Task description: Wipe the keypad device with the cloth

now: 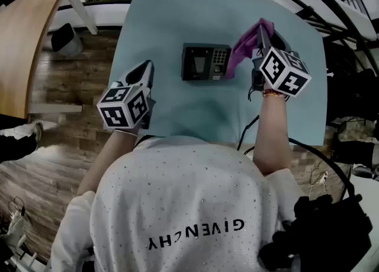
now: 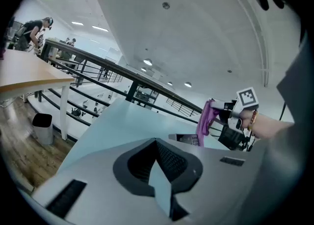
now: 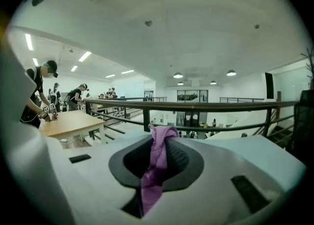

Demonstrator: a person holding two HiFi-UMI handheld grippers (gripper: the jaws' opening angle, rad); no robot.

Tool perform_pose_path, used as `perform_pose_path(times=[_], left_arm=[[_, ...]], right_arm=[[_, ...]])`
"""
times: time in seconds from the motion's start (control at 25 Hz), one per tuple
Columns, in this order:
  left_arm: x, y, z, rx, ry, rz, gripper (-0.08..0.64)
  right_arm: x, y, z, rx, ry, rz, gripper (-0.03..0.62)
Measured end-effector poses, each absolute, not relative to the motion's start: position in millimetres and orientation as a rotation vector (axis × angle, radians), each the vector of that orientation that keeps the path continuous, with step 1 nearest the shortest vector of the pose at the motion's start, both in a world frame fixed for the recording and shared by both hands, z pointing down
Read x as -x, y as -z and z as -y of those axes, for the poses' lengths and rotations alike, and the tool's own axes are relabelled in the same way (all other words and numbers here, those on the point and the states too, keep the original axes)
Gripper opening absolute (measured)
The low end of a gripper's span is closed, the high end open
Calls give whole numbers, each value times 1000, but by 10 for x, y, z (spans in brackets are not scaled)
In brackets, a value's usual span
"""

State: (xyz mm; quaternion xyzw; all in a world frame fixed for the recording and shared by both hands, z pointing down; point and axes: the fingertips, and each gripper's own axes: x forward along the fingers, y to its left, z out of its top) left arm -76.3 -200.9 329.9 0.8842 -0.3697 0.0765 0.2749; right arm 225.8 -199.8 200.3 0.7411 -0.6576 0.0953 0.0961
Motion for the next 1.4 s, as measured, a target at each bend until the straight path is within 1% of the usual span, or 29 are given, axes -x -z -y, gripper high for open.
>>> perform_pose_path(times=[0.08, 0.16, 0.44, 0.56, 0.84, 1.4], left_arm=[[791, -3325, 2110, -2395, -226, 963, 0], [761, -3344, 2196, -2428, -222, 917, 0], [711, -3570, 2339, -2414, -178, 816, 0], [743, -3627, 2332, -2425, -160, 786, 0], [740, -3681, 2363, -2423, -143, 747, 0], [965, -3641, 2291, -2398, -113, 748, 0]], right_arm=[[-2163, -1757, 2095, -2213, -194, 1967, 40], [-2063, -1847, 2180, -2165, -228, 1971, 40], [-1946, -3043, 2091, -2045, -634, 1762, 38], [-1890, -3350, 2008, -1996, -718, 1670, 40], [-1752, -3437, 2053, -1913, -628, 1552, 40], [-975, -3387, 2207, -1796, -546, 1647, 40]])
